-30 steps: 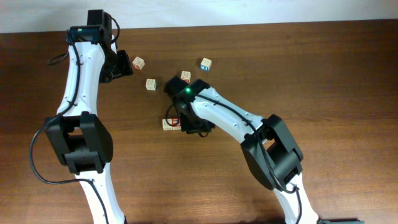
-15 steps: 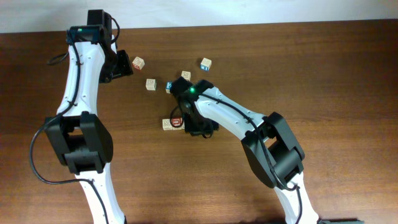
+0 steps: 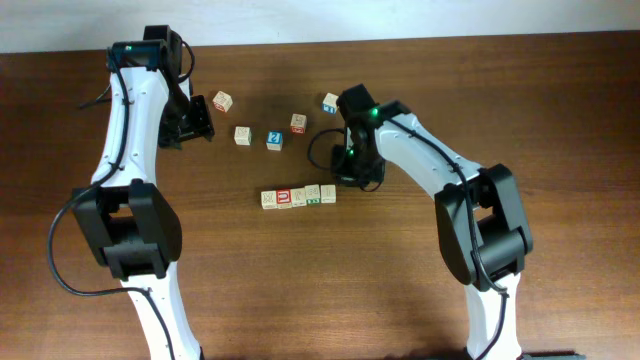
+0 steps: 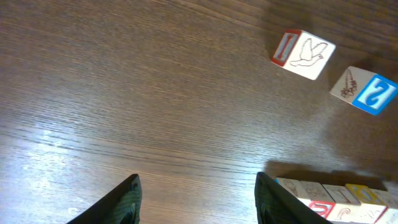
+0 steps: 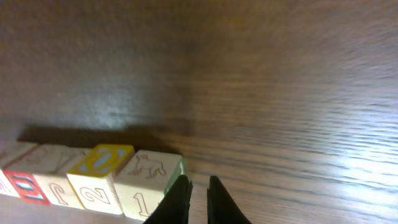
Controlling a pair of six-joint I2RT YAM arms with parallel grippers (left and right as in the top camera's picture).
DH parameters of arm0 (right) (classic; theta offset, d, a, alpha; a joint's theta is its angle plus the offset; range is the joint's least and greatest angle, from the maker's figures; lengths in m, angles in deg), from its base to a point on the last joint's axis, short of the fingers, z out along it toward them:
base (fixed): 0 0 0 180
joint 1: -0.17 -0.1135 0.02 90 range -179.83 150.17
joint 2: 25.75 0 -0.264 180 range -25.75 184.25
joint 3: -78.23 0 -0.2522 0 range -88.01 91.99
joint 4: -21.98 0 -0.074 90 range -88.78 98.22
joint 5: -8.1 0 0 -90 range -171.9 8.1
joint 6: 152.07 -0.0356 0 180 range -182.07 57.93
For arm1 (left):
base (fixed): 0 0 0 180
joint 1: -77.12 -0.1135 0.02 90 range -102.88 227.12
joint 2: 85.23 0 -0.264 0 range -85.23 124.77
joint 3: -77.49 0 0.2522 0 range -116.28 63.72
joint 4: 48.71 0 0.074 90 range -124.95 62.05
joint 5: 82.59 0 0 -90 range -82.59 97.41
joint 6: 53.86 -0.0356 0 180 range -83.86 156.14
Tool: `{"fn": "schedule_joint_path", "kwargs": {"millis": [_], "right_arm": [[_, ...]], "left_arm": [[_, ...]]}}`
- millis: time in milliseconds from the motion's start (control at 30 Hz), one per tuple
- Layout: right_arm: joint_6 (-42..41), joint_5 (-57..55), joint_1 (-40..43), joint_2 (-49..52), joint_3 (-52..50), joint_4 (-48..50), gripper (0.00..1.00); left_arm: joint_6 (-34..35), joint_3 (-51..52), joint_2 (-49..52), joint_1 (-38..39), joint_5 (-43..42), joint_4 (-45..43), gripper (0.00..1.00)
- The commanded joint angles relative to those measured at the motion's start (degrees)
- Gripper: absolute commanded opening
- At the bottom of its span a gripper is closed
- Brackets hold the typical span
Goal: Rotate 5 blocks
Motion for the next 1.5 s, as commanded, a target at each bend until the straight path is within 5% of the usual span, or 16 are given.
{"fn": "schedule_joint_path", "kwargs": {"millis": [0,333,433,533,567,667,933,1067,1233,1467], "right_arm": [[1.01,3.96,-0.24,0.22,-4.52,3.43,0.12],[1.01,5.62,-2.12,0.24,-5.92,7.43,0.12],[1.73,5.62,-0.81,-0.02,-4.11,6.03,0.13],[5.99,0.72,0.17,-0.35,3.98,-1.51,0.24],[6.01,-0.94,-0.17,-0.35,5.99,-2.62,0.27],[4.98,-2.01,-2.05,-0.26,7.54,-0.48,0.38],[-2.29,-21.77,-12.52,2.32,7.50,5.31,0.41],[-2.29,-25.77,-14.43,2.60,7.28,5.51,0.39],[-2.34,-25.44,-14.49,4.15,7.28,5.64,0.24],[-2.54,-21.75,-14.47,4.31,7.28,4.90,0.23]], "left_arm": [[-1.38,-1.09,1.70,-0.04,-1.88,0.02,0.55],[-1.38,-1.07,2.56,-0.02,-2.62,0.02,0.54],[-1.40,-1.11,2.54,-0.04,-2.73,-1.36,0.43],[-1.70,-5.51,2.51,-0.20,-2.75,-1.11,0.42],[-2.56,-7.89,2.51,-0.24,-2.73,-0.90,0.44],[-2.69,-13.75,2.51,-0.24,-2.73,-0.87,0.70],[-2.67,-14.97,2.56,-0.24,-2.49,-2.80,0.78],[-2.67,-14.97,2.56,-0.17,-2.49,-2.80,0.78],[-2.67,-14.97,2.56,-0.17,-2.49,-2.38,0.77],[-2.67,-14.97,2.56,-0.17,-2.51,-1.62,0.75]]}}
